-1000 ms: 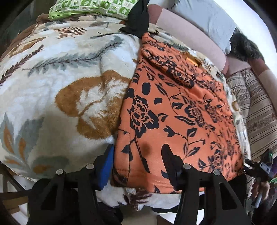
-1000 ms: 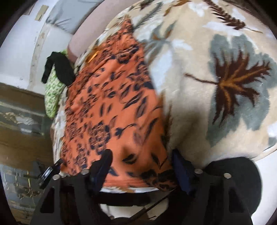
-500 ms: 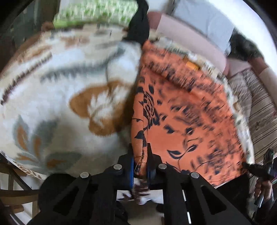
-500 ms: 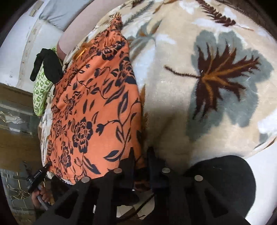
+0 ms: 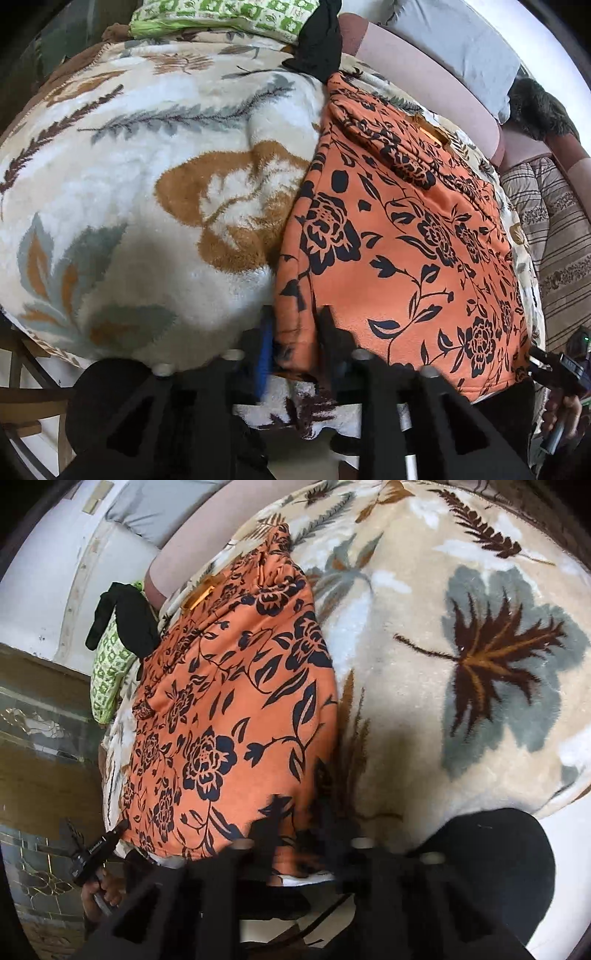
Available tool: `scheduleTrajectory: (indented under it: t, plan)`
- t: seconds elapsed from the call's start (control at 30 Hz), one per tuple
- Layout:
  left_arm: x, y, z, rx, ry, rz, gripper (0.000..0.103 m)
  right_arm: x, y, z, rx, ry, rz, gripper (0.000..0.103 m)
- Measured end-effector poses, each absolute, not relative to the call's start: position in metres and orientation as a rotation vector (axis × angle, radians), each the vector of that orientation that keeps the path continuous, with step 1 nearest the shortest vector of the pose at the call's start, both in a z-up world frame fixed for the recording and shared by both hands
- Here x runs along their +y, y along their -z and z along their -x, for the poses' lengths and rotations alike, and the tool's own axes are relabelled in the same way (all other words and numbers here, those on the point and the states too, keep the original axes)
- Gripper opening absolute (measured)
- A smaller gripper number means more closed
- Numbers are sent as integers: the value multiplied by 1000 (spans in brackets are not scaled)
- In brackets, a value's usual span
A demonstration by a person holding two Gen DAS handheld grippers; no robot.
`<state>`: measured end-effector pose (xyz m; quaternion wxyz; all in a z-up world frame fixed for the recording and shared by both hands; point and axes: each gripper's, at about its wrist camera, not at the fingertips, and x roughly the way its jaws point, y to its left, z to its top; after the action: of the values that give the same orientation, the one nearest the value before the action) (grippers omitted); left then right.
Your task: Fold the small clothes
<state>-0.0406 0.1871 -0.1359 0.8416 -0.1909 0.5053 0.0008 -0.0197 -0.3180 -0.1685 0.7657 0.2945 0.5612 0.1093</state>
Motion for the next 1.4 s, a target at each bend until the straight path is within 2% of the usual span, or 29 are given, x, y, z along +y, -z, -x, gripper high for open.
scheduleTrajectory:
  t: [0.03, 0.1, 0.13, 0.17, 0.2, 0.23, 0.37, 0.43, 0.5, 0.53, 0.7, 0.87, 1.0, 1.17, 1.23, 1.3, 1.33, 1.37, 1.4]
  plan:
    - [189, 138, 40, 1068, -4, 403, 31, -321, 172, 19, 1222, -237, -649, 70]
    - [188, 142, 39, 1082, -12, 407, 30, -319, 178, 14, 1237, -231, -634, 68]
    - [190, 143, 40, 1083, -15, 412, 24, -317, 177, 15, 1247, -219, -608, 58]
    - [191, 142, 42, 1083, -11, 414, 11, -318, 176, 15, 1253, -208, -600, 24]
    - [189, 137, 43, 1075, -3, 417, 10, -324, 179, 15, 1265, -212, -649, 8]
    - [187, 130, 45, 1050, -2, 421, 10, -325, 179, 17, 1260, -214, -695, 6]
    - [183, 90, 60, 929, 43, 393, 9, -338, 144, 29, 1140, -255, -785, 6]
    - [187, 107, 53, 982, 19, 396, 10, -342, 149, 26, 1155, -233, -764, 6]
    - [195, 144, 45, 1106, -24, 445, 10, -341, 177, 19, 1253, -213, -781, 6]
    - [197, 151, 46, 1110, -26, 465, 10, -339, 189, 19, 1288, -209, -808, 6]
    - [185, 129, 46, 1080, 2, 397, 10, -339, 185, 20, 1259, -255, -824, 6]
    - [188, 98, 32, 1035, 56, 450, 9, -347, 176, 4, 1223, -338, -921, 6]
    - [185, 51, 0, 945, 127, 431, 9, -344, 151, -32, 1155, -433, -959, 6]
    - [196, -10, -88, 798, 158, 440, 10, -347, 88, -136, 981, -510, -940, 6]
    - [203, -14, -140, 750, 110, 433, 22, -352, 69, -191, 913, -467, -936, 6]
    - [207, 6, -196, 747, 32, 404, 91, -355, 75, -247, 873, -416, -932, 11]
    - [210, 23, -226, 777, -29, 386, 94, -353, 85, -271, 884, -403, -925, 28]
    - [211, 41, -252, 821, -81, 356, 94, -353, 101, -290, 915, -347, -917, 68]
    - [213, 58, -267, 886, -128, 323, 92, -353, 112, -298, 938, -270, -906, 82]
